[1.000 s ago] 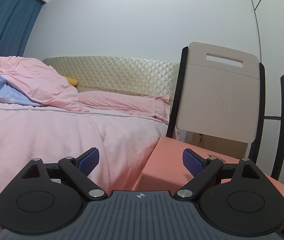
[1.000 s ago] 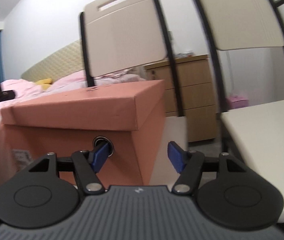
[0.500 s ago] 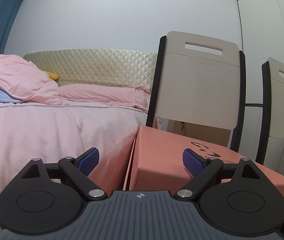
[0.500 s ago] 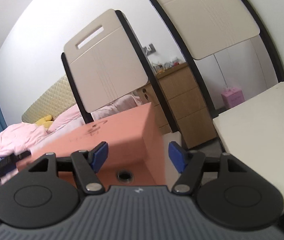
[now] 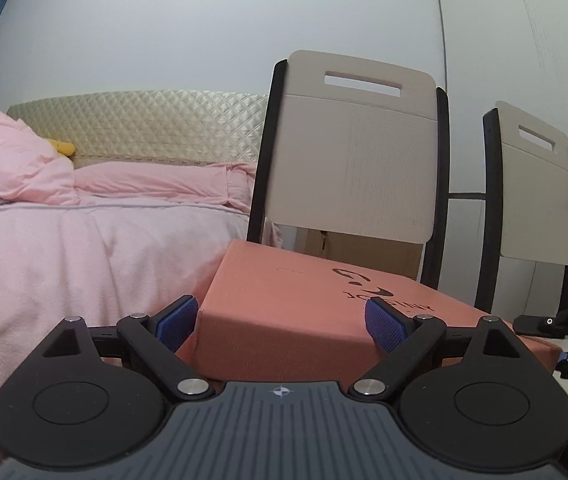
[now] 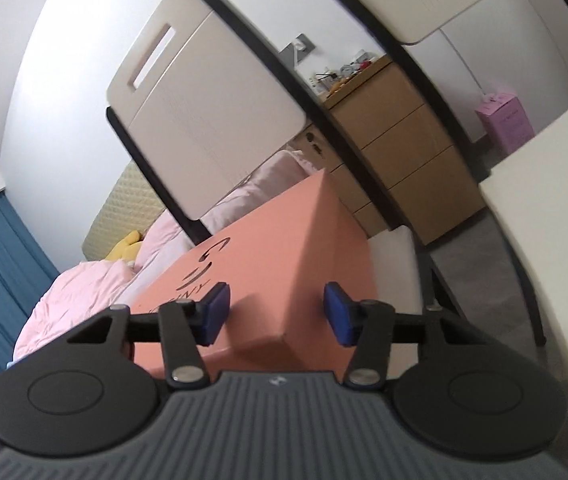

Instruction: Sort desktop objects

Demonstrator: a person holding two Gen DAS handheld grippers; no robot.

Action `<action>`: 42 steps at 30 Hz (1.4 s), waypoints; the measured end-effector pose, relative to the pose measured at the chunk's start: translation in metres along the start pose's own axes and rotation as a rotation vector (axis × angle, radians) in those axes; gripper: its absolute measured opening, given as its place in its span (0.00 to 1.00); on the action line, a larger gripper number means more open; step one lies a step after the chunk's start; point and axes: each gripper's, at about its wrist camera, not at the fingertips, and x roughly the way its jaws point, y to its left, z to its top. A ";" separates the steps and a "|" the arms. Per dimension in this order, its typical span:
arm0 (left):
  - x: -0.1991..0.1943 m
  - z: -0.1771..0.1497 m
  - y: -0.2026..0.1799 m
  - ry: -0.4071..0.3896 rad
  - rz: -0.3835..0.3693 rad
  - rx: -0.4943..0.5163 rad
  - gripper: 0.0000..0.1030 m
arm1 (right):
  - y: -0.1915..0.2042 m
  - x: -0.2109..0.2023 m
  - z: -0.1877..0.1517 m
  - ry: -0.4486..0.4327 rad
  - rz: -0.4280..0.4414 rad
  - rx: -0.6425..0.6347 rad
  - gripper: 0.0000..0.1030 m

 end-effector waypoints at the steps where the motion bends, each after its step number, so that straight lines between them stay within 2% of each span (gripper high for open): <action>1: 0.000 0.000 -0.001 -0.003 0.005 0.005 0.90 | 0.004 0.000 0.000 -0.003 -0.007 -0.015 0.51; 9: 0.009 0.001 0.010 -0.002 0.096 -0.007 0.91 | 0.025 0.007 -0.001 -0.007 0.020 -0.143 0.51; 11: 0.011 0.002 0.014 0.012 0.104 -0.025 0.92 | 0.024 0.009 -0.002 -0.010 0.033 -0.133 0.51; 15: 0.011 0.005 0.026 0.064 0.076 -0.130 0.96 | 0.022 0.011 -0.005 -0.015 0.031 -0.122 0.53; 20: 0.003 0.004 0.022 0.075 0.091 -0.145 0.97 | 0.012 0.006 -0.009 -0.025 0.053 -0.037 0.53; 23: 0.000 0.004 0.021 0.077 0.096 -0.150 0.98 | 0.006 0.006 -0.009 -0.008 0.065 0.004 0.60; 24: -0.001 0.004 0.021 0.077 0.098 -0.152 0.98 | 0.005 0.007 -0.009 -0.003 0.069 0.013 0.65; 25: -0.002 0.004 0.021 0.076 0.101 -0.153 0.98 | 0.005 0.008 -0.009 -0.001 0.070 0.019 0.75; 27: -0.004 0.004 0.021 0.076 0.105 -0.156 0.99 | 0.004 0.010 -0.008 -0.001 0.067 0.025 0.86; 29: -0.008 0.004 0.021 0.070 0.112 -0.159 0.99 | 0.002 0.011 -0.006 -0.002 0.081 0.034 0.86; 33: -0.022 -0.008 0.001 0.071 0.163 -0.088 0.99 | -0.001 0.000 -0.001 -0.029 0.082 0.043 0.86; 36: -0.017 -0.019 -0.009 0.142 0.139 -0.020 0.99 | -0.010 -0.019 -0.001 -0.049 0.077 0.099 0.86; 39: -0.002 -0.024 -0.012 0.207 0.166 0.038 0.99 | -0.016 -0.032 -0.001 -0.039 0.055 0.100 0.86; 42: 0.004 -0.022 -0.007 0.227 0.134 0.025 1.00 | -0.016 -0.042 0.000 -0.030 0.059 0.077 0.86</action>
